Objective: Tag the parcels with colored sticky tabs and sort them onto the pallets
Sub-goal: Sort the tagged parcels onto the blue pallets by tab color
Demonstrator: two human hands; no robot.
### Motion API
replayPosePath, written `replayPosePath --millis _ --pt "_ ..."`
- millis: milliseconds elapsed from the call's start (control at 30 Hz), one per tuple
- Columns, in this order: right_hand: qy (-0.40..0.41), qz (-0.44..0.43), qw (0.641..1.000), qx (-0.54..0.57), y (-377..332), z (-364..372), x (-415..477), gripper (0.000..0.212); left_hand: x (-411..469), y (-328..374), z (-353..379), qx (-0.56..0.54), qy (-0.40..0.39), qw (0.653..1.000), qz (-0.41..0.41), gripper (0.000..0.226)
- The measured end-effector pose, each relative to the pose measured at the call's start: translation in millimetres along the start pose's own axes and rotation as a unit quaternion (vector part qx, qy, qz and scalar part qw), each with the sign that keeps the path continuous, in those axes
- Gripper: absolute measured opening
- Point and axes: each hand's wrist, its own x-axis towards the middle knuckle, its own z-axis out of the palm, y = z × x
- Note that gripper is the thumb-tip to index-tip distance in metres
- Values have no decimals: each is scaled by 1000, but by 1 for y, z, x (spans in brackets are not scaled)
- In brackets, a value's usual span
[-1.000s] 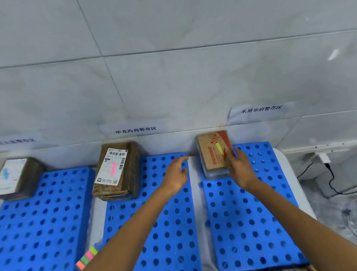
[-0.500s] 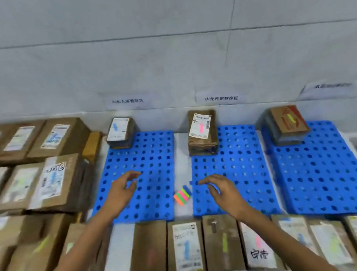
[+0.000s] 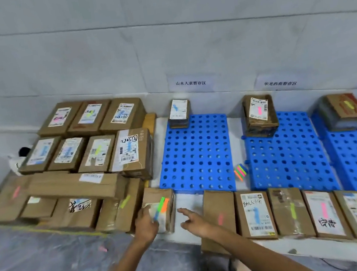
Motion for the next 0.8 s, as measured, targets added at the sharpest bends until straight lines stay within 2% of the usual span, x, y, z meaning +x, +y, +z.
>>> replayPosePath --millis 133,300,400,433,500,567,600,633,733,800 --pt "-17 44 998 49 -20 16 2 60 10 -18 5 -54 27 998 -27 50" --pt "3 94 973 211 -22 27 12 57 11 -23 -2 -136 -15 990 -30 34" --pt "38 104 937 333 -19 26 9 43 1 -14 -9 -141 15 990 23 44" --pt "49 107 920 374 -17 25 10 45 -8 -3 -16 -127 31 990 46 45" --pt "66 118 872 470 -17 23 11 50 -16 13 -24 -114 58 988 86 47" --pt "68 126 834 533 -22 21 12 36 -18 23 -29 -107 58 984 129 50" --pt "60 128 830 540 -25 20 10 20 -19 24 -33 -107 53 983 141 53" --pt "52 127 832 538 -27 18 10 13 -19 27 -38 -103 54 982 151 55" --pt "56 123 864 486 -30 7 12 16 -14 34 -49 -133 63 975 167 54" --pt "87 127 877 455 -32 -1 18 31 -16 46 -55 -185 49 965 182 54"
